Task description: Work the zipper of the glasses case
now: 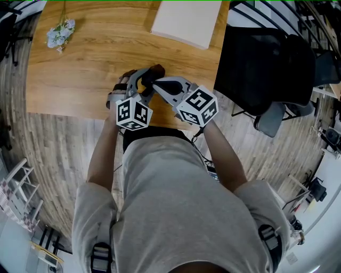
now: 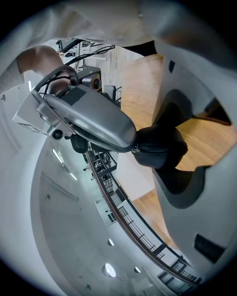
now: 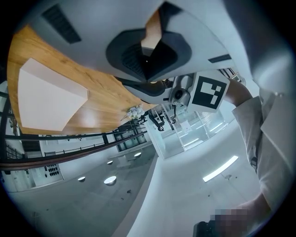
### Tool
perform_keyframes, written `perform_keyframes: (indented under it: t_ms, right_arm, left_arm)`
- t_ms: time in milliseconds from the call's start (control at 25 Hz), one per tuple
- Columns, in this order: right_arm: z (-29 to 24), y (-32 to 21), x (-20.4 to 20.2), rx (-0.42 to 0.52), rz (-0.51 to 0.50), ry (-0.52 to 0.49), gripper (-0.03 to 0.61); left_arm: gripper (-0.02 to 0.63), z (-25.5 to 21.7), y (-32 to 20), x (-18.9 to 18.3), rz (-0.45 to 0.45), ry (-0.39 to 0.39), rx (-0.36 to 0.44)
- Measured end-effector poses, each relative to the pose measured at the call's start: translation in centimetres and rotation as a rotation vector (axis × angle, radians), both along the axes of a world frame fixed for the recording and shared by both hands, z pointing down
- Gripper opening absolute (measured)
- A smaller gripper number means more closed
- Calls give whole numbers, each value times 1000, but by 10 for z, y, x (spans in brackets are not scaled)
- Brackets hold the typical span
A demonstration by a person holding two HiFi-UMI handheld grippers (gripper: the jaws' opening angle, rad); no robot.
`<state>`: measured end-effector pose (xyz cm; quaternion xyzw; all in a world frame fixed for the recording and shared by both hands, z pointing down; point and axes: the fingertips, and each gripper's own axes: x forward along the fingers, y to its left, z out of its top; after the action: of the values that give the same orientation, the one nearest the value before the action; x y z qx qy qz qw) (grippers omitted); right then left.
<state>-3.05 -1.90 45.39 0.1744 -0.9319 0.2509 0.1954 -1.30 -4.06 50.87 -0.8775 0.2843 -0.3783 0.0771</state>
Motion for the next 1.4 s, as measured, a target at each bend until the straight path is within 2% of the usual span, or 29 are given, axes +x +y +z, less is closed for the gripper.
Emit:
perform_keyframes:
  t_ms: [400,600,800,880,960,1080,1240,1400]
  right_arm:
    - [3,3,-13,-9,-28,-11,26]
    - [13,4,-17,-9,-32,18,26]
    - [15,5,-19,15,-22,21,29]
    - [18,5,-16,15,-31,29,66]
    - [22,3,-11,13,-37,46,107]
    - [28,-4,-5,15,-21,72,106]
    - [43,-16,4,66,40,168,44]
    - [63,-23,8,100,89,249,31]
  left_arm:
    - [268,1,-3,0,13,19,6]
    - [268,12,1,-7,60,-8,8]
    - [268,18,3,-15,110,1,18]
    - [268,24,5,-22,144,-19,22]
    - [268,32,8,-31,176,-51,18]
    - [268,42,9,-46,196,-80,-7]
    - [268,58,6,-66,196,-119,-46]
    - [268,74,1,-80,192,-146,-70]
